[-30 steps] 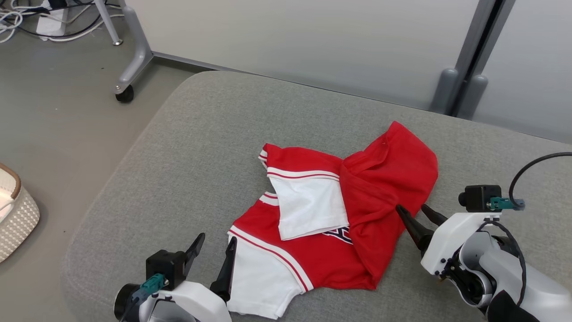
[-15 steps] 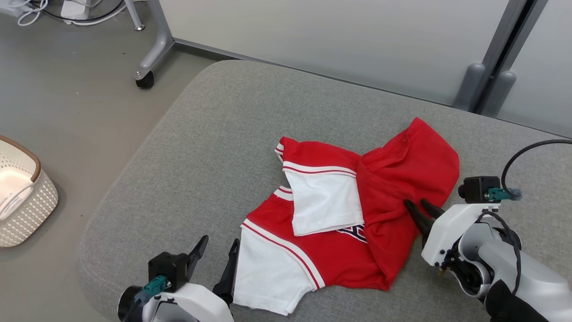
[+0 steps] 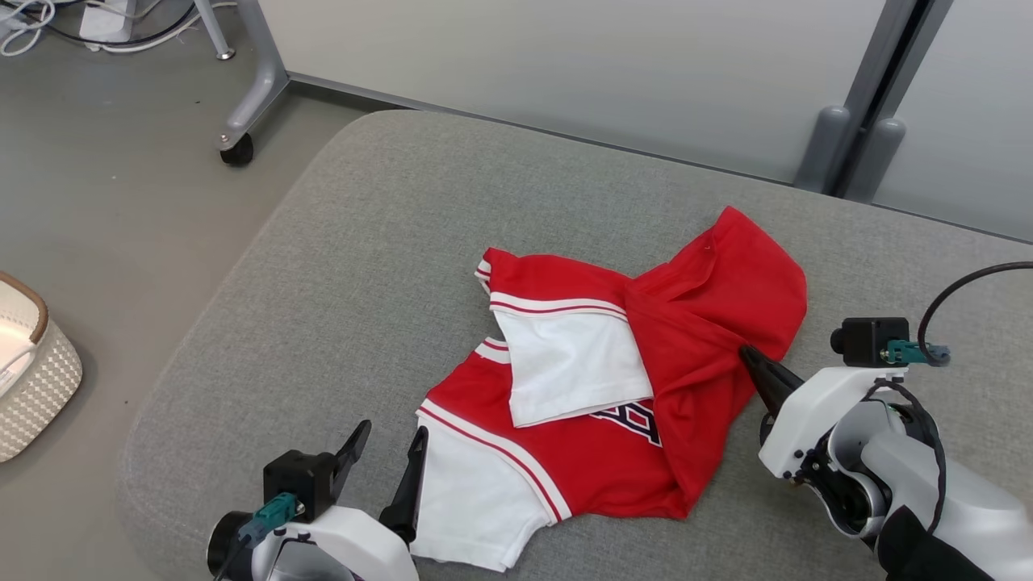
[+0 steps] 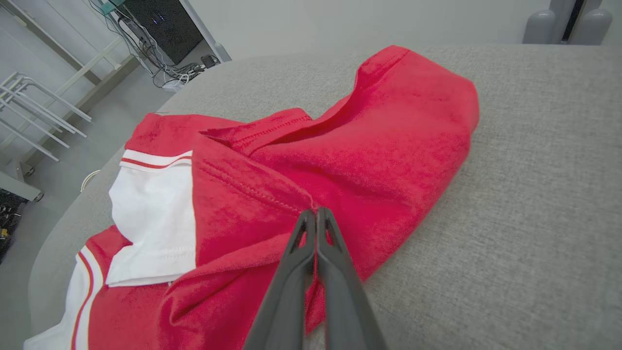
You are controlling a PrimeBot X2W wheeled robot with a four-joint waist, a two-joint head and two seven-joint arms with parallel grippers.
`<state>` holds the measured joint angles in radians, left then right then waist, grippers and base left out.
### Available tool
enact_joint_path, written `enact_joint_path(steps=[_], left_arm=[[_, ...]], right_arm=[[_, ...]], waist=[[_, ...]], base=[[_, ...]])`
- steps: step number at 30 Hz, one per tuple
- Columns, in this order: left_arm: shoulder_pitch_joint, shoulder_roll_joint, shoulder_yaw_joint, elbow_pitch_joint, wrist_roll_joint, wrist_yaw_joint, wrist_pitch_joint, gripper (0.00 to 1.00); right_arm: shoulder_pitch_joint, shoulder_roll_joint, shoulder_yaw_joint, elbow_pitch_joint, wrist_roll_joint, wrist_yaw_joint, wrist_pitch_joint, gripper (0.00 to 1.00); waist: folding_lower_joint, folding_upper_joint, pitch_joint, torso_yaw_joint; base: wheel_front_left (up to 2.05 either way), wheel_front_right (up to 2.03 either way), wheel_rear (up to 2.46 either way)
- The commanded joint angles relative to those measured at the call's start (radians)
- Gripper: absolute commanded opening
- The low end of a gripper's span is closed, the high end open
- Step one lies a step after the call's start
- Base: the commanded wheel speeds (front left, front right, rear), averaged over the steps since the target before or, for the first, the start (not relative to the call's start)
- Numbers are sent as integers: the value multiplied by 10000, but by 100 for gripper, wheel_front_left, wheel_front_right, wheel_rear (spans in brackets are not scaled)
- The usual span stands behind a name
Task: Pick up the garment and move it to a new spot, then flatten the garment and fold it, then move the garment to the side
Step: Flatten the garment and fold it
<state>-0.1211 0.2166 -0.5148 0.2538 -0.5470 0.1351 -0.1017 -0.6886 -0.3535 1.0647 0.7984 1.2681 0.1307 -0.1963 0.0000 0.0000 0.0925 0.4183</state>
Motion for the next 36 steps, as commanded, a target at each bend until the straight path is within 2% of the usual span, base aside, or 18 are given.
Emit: enact_joint_path(steps=[1,14,22,26,36], left_arm=[[-47,111,46,-24,-41,60,-24,100],[339,479,158,-272,-159,253,125,100],[615,731,286,-580,-250,439,244,100],[711,809,323,-714,-288,515,272,100],[678,994,277,-934,-278,581,454,100]], right_arm=[[-57,-117,20,-122,72,2,-142,0],[824,-1394,45,-2216,118,4,-491,0],[1688,-2598,-242,-3680,514,4,-95,0],[2283,-3086,-567,-3910,637,2,-34,0],[3823,-3309,-1252,-3794,1005,2,341,0]], waist=[[0,0,-104,-134],[0,0,-847,-1575],[0,0,-1049,-2668],[0,0,-1015,-3129],[0,0,-947,-3762]], base=[[0,0,0],[0,0,0],[0,0,0],[0,0,0],[0,0,0]])
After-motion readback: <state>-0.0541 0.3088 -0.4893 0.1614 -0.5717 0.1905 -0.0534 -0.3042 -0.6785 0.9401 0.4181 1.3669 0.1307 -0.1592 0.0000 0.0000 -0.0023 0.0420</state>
